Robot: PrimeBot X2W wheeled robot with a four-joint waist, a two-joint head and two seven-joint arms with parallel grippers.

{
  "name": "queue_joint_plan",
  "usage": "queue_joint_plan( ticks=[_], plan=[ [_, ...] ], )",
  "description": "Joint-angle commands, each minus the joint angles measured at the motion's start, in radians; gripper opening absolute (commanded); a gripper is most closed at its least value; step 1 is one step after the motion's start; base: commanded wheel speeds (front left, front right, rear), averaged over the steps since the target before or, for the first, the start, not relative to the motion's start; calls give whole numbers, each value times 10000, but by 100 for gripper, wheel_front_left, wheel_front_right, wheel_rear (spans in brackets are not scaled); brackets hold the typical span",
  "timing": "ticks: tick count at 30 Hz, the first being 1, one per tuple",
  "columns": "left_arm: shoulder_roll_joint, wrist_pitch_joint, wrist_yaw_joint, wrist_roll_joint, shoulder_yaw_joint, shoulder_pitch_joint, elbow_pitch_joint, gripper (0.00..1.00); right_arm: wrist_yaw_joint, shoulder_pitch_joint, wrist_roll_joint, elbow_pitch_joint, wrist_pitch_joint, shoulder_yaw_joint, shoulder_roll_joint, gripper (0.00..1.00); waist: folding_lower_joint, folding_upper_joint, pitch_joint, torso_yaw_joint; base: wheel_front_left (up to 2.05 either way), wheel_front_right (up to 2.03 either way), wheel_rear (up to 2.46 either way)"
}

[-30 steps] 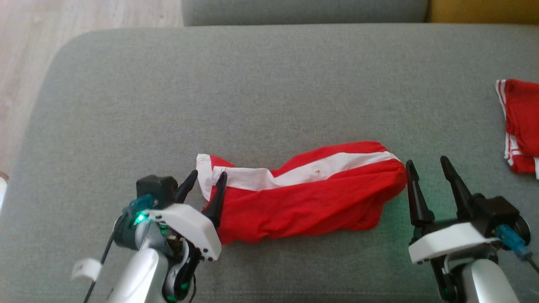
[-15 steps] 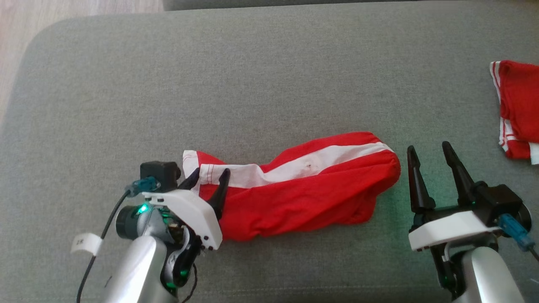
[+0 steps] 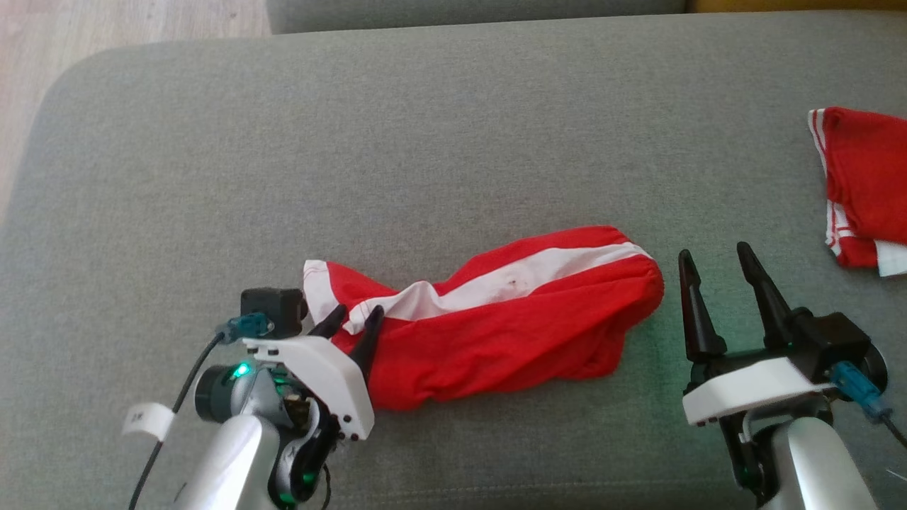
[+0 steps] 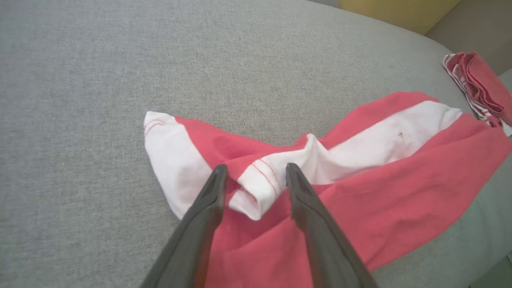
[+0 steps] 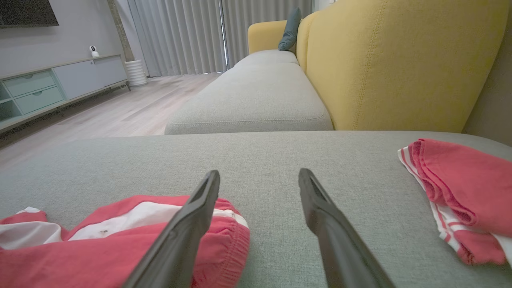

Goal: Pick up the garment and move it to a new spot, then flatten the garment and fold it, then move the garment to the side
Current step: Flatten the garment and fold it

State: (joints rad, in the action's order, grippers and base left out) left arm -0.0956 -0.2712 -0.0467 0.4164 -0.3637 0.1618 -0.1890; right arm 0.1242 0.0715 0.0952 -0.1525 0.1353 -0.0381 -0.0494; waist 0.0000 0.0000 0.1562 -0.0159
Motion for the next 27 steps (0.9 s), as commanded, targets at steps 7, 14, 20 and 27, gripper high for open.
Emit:
queue_joint_plan(
  ticks=[7,14,20,27],
  plan=[
    [-243,-43,-180,-28,288,288,240,55,65,216,-141,339,33,-186,-9,100,0,0,-75,-70,0,0,0],
    [-406,-173,-235,-142,149,187,343,82,65,183,-171,379,-10,-150,-9,100,0,0,-131,-8,0,0,0],
    [-411,-289,-270,-113,50,148,392,53,65,256,-144,420,-25,-237,-9,100,0,0,-89,-12,0,0,0],
    [-359,-130,-277,-44,48,294,226,0,65,336,-196,415,-30,-215,-9,100,0,0,-33,-99,0,0,0]
  ],
)
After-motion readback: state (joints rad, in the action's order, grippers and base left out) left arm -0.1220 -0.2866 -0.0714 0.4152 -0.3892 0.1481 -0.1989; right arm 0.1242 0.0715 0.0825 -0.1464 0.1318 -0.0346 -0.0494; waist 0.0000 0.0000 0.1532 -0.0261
